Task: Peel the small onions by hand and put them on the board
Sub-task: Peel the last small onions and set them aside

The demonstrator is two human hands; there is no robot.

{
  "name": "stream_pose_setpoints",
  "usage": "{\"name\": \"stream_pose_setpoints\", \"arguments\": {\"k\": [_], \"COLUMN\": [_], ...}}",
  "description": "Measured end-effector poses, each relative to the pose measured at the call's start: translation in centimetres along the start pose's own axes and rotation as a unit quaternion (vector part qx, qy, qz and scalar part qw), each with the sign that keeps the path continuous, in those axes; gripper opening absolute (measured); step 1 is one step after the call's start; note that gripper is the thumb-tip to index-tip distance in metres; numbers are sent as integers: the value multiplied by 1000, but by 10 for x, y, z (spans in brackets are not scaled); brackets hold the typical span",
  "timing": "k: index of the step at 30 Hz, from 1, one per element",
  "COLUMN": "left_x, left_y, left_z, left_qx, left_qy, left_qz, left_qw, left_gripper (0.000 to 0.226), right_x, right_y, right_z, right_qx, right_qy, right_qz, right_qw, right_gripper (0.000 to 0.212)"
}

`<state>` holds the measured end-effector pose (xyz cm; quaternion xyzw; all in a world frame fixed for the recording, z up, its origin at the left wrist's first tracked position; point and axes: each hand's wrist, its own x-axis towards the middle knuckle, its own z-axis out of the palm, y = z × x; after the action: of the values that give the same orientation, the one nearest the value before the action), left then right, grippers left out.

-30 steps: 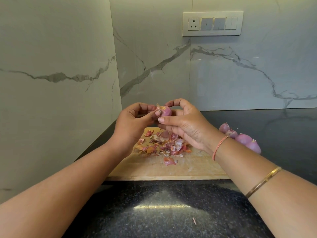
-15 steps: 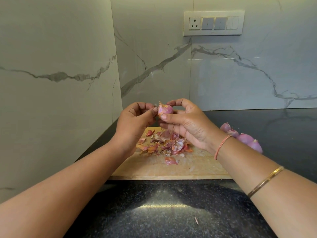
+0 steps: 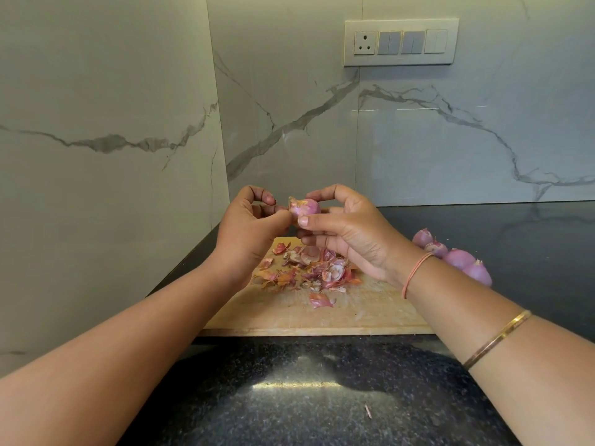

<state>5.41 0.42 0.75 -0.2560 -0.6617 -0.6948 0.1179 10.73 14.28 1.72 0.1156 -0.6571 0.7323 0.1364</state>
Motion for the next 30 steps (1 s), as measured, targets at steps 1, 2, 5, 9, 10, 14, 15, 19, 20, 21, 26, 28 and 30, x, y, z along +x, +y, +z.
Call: {"name": "stream_pose_setpoints", "arguments": {"k": [1,2,5,9,10,14,15,19,20,21,26,28,30], "left_x": [1,2,3,2,2,1,1,1,1,1,0,-2,-4], "left_y": [-1,-1,-3,-4,-4,-3,-3,-4,-4,-4,-5,-5,-5], "left_z": [-1,-1,-2,-2,-2,-2,-1,-2,-2,-2,-1,1,3], "left_qx": [4,10,28,50,56,72,77,93,97,101,131,137,146], "left_qy": [5,10,16,10,8,0,-3,-1,1,3,7,1,-6], "left_qz": [-1,-1,5,12,16,37,41,46,45,45,44,44,51], "left_qw": [1000,1000,999,999,998,997,996,995,994,994,990,990,988], "left_gripper": [24,23,20,17,17,21,21,22,22,22,19,15,11], "right_x": [0,0,2,2,2,2,2,4,4,4,6,6,6], "right_y": [0,-1,-2,-3,-3,-3,-3,-1,0,0,2,3,4], "right_z": [1,2,2,1,1,0,0,-1,-1,-1,1,2,2], "right_qx": [8,17,42,48,47,43,43,53,53,52,57,66,70], "right_qy": [-4,-9,-18,-21,-20,-25,-28,-29,-29,-31,-36,-33,-20], "right_qz": [6,10,13,13,14,25,26,31,32,32,45,64,83], "right_qw": [1000,1000,999,999,999,998,998,998,998,998,997,995,994], "right_gripper": [31,30,26,23,23,18,16,16,15,15,18,20,24]}}
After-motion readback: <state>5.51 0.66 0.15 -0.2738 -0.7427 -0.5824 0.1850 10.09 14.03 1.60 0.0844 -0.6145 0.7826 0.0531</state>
